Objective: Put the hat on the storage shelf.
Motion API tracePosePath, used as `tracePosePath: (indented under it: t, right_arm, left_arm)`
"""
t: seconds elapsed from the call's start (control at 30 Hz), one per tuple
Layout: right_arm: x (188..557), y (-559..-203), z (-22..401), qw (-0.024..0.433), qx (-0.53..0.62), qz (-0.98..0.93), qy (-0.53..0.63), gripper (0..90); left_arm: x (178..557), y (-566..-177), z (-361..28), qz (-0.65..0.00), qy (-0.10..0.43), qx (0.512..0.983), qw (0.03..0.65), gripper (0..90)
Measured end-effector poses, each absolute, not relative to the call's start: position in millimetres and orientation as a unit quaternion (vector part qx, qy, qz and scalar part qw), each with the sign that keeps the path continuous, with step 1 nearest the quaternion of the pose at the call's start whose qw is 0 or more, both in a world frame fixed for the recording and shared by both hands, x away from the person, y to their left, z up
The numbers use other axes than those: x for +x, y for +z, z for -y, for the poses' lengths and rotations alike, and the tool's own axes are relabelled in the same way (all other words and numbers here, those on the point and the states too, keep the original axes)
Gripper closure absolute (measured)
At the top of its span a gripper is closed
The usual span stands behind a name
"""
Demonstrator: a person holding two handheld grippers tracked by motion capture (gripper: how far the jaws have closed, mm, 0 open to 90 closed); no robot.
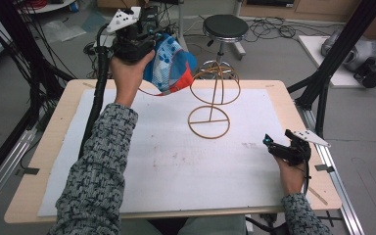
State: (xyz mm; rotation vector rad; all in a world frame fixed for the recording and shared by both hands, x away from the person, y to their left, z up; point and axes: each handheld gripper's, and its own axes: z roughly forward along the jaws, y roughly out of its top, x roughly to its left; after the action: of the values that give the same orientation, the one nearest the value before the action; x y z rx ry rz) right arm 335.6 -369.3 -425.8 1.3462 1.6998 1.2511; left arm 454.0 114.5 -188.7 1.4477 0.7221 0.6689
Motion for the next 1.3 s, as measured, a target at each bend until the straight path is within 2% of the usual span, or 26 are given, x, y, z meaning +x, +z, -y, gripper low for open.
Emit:
tracePosePath:
  t: [0.8,1.3]
  right_arm:
    - [336.7,-426.1,370.4,0.313,0.511,-0.644,0.476,11.3]
    - [337.6,-426.6,370.5,0.313,0.508,-0.646,0.476,11.3]
  left_arm:
    - [463.2,-161.3,-78.6,-0.281,0.257,0.630,0.677,89.9]
    - [468.7,-172.0,-53.9,-0.261,0.221,0.650,0.678,89.9]
